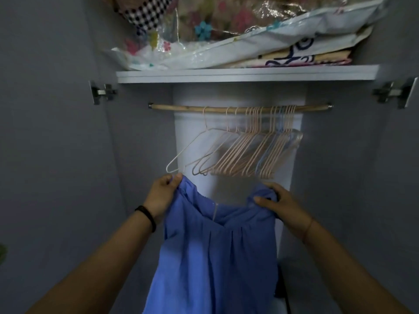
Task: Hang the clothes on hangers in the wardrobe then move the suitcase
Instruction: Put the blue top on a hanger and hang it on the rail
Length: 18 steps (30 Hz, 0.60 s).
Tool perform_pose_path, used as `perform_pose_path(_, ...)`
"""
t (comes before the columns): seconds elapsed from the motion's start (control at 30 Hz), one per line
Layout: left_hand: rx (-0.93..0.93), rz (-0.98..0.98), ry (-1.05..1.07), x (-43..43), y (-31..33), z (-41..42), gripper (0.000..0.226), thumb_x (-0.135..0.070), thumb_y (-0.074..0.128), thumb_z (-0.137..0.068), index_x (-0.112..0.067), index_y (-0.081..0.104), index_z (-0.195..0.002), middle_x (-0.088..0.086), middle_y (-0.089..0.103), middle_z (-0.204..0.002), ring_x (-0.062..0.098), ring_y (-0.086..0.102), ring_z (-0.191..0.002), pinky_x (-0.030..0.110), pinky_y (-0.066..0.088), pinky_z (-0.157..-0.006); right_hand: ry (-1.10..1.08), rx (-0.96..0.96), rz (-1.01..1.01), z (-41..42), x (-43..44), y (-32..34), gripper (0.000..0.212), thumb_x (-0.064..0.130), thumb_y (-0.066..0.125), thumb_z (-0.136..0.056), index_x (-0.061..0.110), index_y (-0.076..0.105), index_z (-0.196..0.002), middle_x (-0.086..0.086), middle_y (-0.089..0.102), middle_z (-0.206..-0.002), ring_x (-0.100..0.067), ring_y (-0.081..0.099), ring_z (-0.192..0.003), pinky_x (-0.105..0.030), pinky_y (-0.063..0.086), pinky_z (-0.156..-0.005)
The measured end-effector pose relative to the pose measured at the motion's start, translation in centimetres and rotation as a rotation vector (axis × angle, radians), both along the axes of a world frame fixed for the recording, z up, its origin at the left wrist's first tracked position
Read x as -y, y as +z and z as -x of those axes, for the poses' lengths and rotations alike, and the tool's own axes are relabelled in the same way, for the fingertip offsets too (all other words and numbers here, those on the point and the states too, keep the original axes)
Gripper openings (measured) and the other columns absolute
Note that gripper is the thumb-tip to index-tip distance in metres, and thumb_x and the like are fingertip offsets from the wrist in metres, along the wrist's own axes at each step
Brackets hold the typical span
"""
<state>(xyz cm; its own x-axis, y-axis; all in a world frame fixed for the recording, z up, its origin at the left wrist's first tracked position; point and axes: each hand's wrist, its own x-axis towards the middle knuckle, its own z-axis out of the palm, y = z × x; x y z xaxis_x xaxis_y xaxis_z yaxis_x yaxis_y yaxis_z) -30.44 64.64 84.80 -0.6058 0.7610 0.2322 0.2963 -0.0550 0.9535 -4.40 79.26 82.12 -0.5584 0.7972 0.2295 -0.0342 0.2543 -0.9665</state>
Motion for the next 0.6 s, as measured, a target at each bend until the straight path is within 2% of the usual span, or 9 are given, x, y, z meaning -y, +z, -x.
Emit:
perform_pose_path(0.07, -0.102, -0.025, 0.061, -1.7, -0.1, 1.3, 0.041, -0.045, 0.055, -0.09, -0.02, 0.046, -0.058, 0.013, 0.048, -0.071, 0.022, 0.045, -0.068, 0.035, 0.043, -0.067, 0.085, 0.082, -0.013, 0.9, -0.4, 0.3, 0.023, 0.006, 0.07, -0.08, 0.016, 0.062, -0.1, -0.002, 0.067, -0.098, -0.015, 0.064, -0.091, -0.019, 0.054, -0.07)
perform_pose_path(0.1, -0.167, -0.026, 0.107, -2.3, -0.2, 2.2, 0.045, -0.053, 0.055, -0.084, -0.022, 0.049, -0.054, 0.012, 0.05, -0.076, 0.026, 0.048, -0.073, 0.04, 0.046, -0.075, 0.113, 0.125, -0.017, 1.7, -0.6, 0.4, 0.022, 0.006, 0.07, -0.081, 0.017, 0.063, -0.099, -0.001, 0.068, -0.098, -0.011, 0.064, -0.088, -0.015, 0.052, -0.068)
perform_pose_path(0.17, -0.219, -0.012, 0.16, -3.2, -0.2, 3.7, 0.043, -0.061, 0.054, -0.076, -0.025, 0.057, -0.053, 0.013, 0.056, -0.087, 0.027, 0.052, -0.083, 0.042, 0.045, -0.084, 0.16, 0.17, -0.027, 3.8, -1.1, 0.9, 0.021, 0.008, 0.068, -0.083, 0.022, 0.062, -0.099, 0.005, 0.066, -0.1, -0.003, 0.062, -0.086, -0.01, 0.05, -0.066)
perform_pose_path(0.27, -0.118, -0.061, 0.085, -3.9, 1.1, 4.4, 0.036, -0.038, 0.058, -0.09, -0.009, 0.059, -0.069, 0.01, 0.054, -0.073, 0.015, 0.048, -0.071, 0.028, 0.045, -0.067, 0.204, 0.147, -0.059, 8.1, -2.6, 1.7, 0.023, 0.01, 0.067, -0.084, 0.02, 0.061, -0.103, 0.004, 0.063, -0.104, -0.007, 0.058, -0.097, -0.006, 0.048, -0.071)
perform_pose_path(0.33, -0.026, -0.093, 0.073, -4.5, 1.5, 5.2, 0.028, -0.025, 0.057, -0.094, -0.005, 0.063, -0.075, 0.005, 0.06, -0.069, 0.012, 0.053, -0.065, 0.019, 0.046, -0.06, 0.257, 0.084, -0.063, 11.6, -4.1, 2.0, 0.019, 0.009, 0.065, -0.086, 0.013, 0.064, -0.105, -0.001, 0.065, -0.106, -0.009, 0.06, -0.097, -0.009, 0.049, -0.075)
perform_pose_path(0.4, 0.029, -0.101, 0.071, -5.0, 1.9, 6.2, 0.027, -0.024, 0.056, -0.093, -0.005, 0.065, -0.075, 0.003, 0.066, -0.068, 0.011, 0.059, -0.062, 0.018, 0.05, -0.059, 0.281, 0.014, -0.031, 15.6, -5.7, 2.1, 0.025, 0.012, 0.059, -0.091, 0.003, 0.063, -0.115, -0.013, 0.066, -0.112, -0.019, 0.062, -0.105, -0.015, 0.051, -0.084)
perform_pose_path(0.47, 0.04, -0.07, 0.092, -5.3, 2.2, 7.5, 0.029, -0.025, 0.057, -0.093, -0.003, 0.066, -0.077, 0.007, 0.068, -0.071, 0.014, 0.061, -0.064, 0.024, 0.052, -0.062, 0.302, -0.085, 0.101, 19.8, -7.3, 2.5, 0.035, 0.013, 0.052, -0.095, -0.009, 0.053, -0.122, -0.029, 0.057, -0.123, -0.036, 0.055, -0.117, -0.033, 0.046, -0.099)
perform_pose_path(0.53, 0.038, -0.042, 0.134, -5.6, 2.5, 8.6, 0.033, -0.026, 0.058, -0.092, 0.005, 0.066, -0.083, 0.017, 0.068, -0.079, 0.022, 0.061, -0.071, 0.034, 0.052, -0.07, 0.283, -0.131, 0.21, 24.4, -9.3, 3.1, 0.033, 0.018, 0.048, -0.098, -0.004, 0.053, -0.122, -0.021, 0.057, -0.125, -0.032, 0.054, -0.118, -0.04, 0.038, -0.107)
perform_pose_path(0.6, 0.018, -0.04, 0.188, -5.9, 2.7, 9.6, 0.039, -0.027, 0.058, -0.092, 0.011, 0.065, -0.09, 0.027, 0.067, -0.088, 0.026, 0.06, -0.078, 0.043, 0.052, -0.077, 0.263, -0.13, 0.263, 29.2, -12.0, 3.9, 0.024, 0.028, 0.046, -0.098, 0.014, 0.055, -0.115, -0.001, 0.056, -0.11, -0.015, 0.053, -0.104, -0.033, 0.038, -0.099)
